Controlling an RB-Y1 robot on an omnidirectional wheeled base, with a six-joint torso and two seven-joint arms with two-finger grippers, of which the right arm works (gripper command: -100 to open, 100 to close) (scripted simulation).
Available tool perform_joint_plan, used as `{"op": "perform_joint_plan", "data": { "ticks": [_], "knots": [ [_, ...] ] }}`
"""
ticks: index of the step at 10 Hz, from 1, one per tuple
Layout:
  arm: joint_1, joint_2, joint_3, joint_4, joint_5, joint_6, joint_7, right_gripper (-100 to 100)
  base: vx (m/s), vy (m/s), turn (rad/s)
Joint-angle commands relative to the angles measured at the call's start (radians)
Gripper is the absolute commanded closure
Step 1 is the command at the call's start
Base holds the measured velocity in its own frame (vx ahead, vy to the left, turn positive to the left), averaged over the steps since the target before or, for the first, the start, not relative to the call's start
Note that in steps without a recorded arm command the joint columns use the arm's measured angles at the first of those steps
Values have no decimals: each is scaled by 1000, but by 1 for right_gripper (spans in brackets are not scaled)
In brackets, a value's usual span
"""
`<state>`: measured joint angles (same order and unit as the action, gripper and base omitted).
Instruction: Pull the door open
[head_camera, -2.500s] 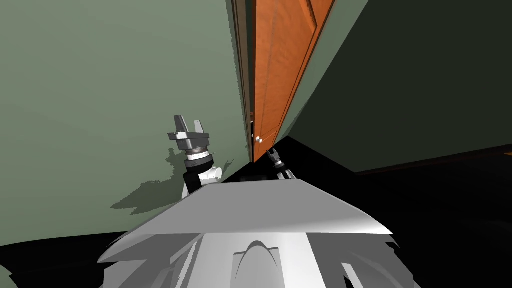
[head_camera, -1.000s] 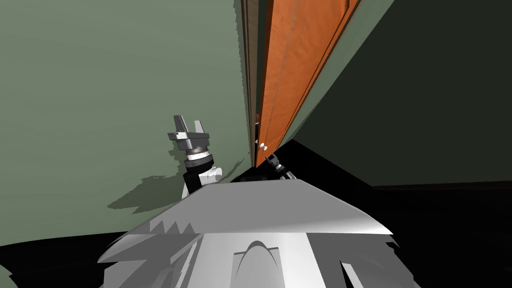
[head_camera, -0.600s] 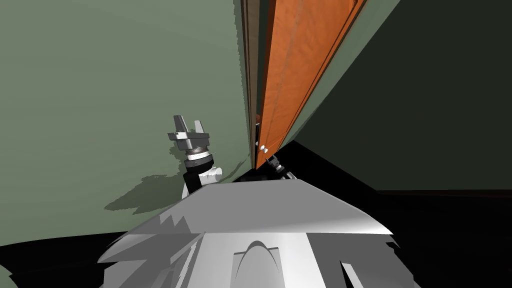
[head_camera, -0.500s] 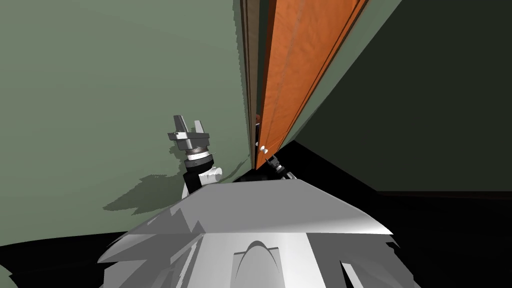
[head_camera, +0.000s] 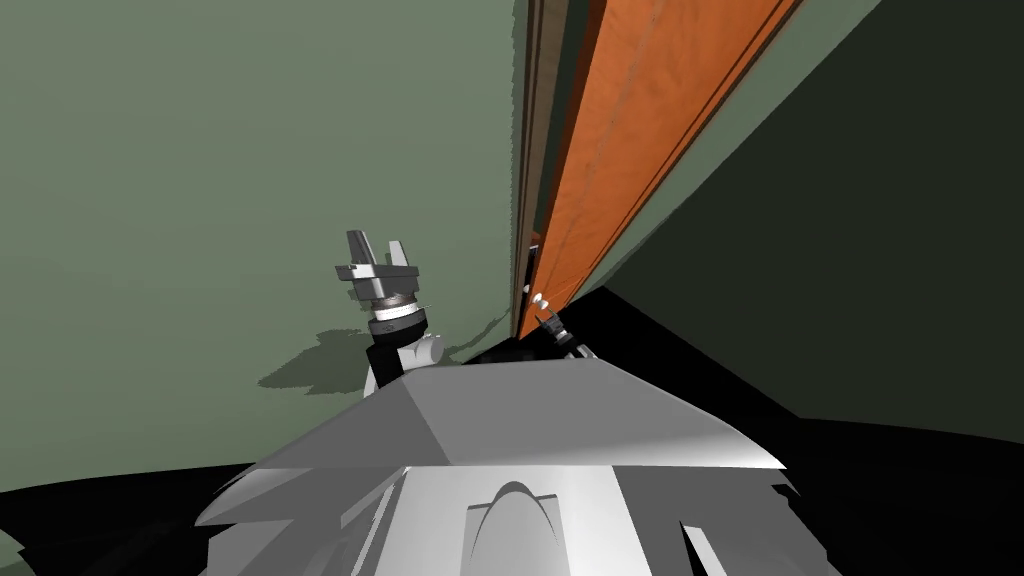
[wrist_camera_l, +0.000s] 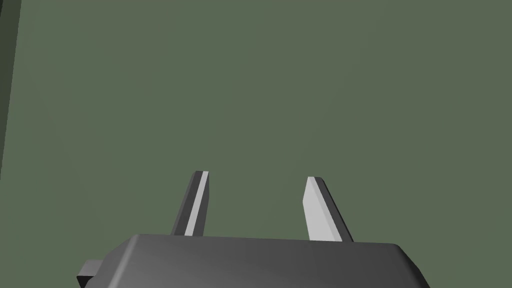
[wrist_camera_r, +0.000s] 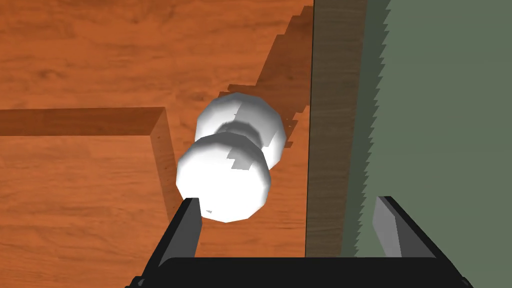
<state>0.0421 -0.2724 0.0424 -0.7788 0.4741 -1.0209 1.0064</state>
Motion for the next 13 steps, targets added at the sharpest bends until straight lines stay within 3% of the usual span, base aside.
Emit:
{"op": "perform_joint_plan", "data": {
  "ticks": [1, 4, 5, 6, 11, 12, 13],
  "knots": [
    [-4, -4, -31, 24, -35, 6, 17, -100, 11, 105, 317],
    [-10, -10, -64, 48, -72, 14, 32, -100, 87, -28, 262],
    [-14, -3, -57, 66, -64, 1, 37, -100, 51, -52, 36],
    [-14, -3, -57, 66, -64, 1, 37, 100, -8, 7, -29],
    [-14, -3, -57, 66, -64, 1, 37, 100, -10, 11, -2],
    [-14, -19, -72, 84, -74, -15, 34, -100, -112, -7, 181],
    [-14, -24, -76, 89, -77, -19, 33, -100, -169, 5, 157]
  ]
}}
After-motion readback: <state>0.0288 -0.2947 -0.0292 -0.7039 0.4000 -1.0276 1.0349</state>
